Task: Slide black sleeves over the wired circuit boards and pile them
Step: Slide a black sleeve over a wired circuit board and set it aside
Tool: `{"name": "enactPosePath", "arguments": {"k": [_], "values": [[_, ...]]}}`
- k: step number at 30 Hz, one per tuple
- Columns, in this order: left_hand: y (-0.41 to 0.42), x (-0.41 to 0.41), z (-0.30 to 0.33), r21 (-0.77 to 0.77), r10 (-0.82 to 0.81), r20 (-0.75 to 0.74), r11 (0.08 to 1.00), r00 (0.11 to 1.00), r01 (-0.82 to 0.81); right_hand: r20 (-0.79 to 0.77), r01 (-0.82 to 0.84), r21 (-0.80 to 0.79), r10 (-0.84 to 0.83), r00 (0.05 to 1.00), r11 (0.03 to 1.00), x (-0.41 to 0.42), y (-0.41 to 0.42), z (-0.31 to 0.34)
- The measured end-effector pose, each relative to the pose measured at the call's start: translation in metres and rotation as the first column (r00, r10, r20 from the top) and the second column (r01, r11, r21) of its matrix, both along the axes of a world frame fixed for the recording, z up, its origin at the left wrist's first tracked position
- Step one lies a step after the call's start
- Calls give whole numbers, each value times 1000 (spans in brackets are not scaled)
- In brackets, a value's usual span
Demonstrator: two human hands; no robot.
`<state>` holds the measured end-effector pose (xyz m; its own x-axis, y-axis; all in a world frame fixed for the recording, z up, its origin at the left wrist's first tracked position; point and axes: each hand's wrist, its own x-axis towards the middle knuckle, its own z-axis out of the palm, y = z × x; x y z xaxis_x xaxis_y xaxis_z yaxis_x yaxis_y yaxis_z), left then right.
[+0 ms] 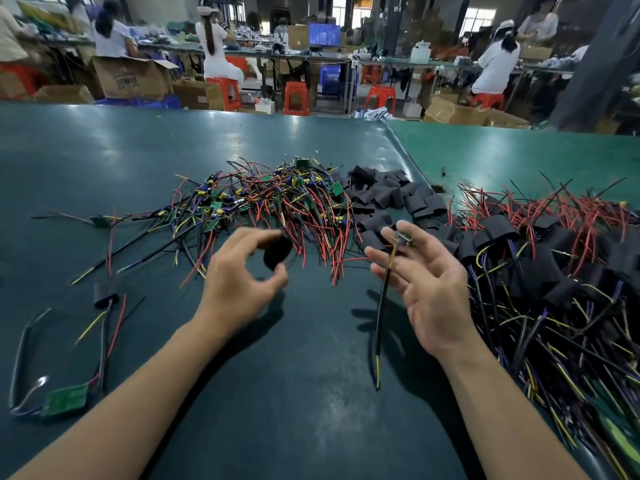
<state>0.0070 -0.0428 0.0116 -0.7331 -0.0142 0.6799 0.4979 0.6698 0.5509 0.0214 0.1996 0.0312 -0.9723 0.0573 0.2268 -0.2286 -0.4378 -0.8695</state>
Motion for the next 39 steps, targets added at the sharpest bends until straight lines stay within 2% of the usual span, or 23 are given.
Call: {"name": "enactPosePath", "arguments": {"k": [5, 8, 10, 12, 15, 18, 22, 30, 33, 37, 39], "values": [[-1, 17, -1, 14, -45, -3, 999, 999, 45, -83, 169, 258, -153, 985, 951, 5, -13, -4], [4, 17, 1, -51, -60, 42, 997, 997, 62, -138, 345, 245, -320, 937, 906, 6, -10, -3], [3, 17, -2, -83, -74, 95, 993, 993, 82, -214, 495, 258, -450, 867, 830, 4, 0, 0], [1, 18, -2, -91, -87, 116, 991, 989, 98, -206, 558, 209, -522, 828, 803, 3, 8, 6], [1, 20, -2, -88, -112, 138, 988, 984, 125, -115, 485, 12, -480, 869, 875, 4, 11, 13], [2, 22, -1, -82, -129, 156, 986, 979, 143, -66, 398, -78, -403, 913, 914, 3, 12, 16], [2, 22, 0, -75, -165, 157, 981, 974, 178, -10, 278, -62, -279, 960, 959, 2, 7, 14], [2, 21, -1, -50, -195, 169, 977, 966, 206, 49, 229, -67, -226, 973, 971, 2, -2, 12], [3, 21, -1, -35, -195, 183, 978, 964, 204, 58, 194, -10, -193, 980, 981, 2, -1, 10], [1, 21, -2, -40, -201, 193, 976, 960, 213, 34, 243, 81, -246, 969, 967, 3, -5, 8], [1, 21, -2, -44, -200, 199, 976, 959, 212, 22, 295, 57, -296, 955, 954, 3, -6, 9]]}}
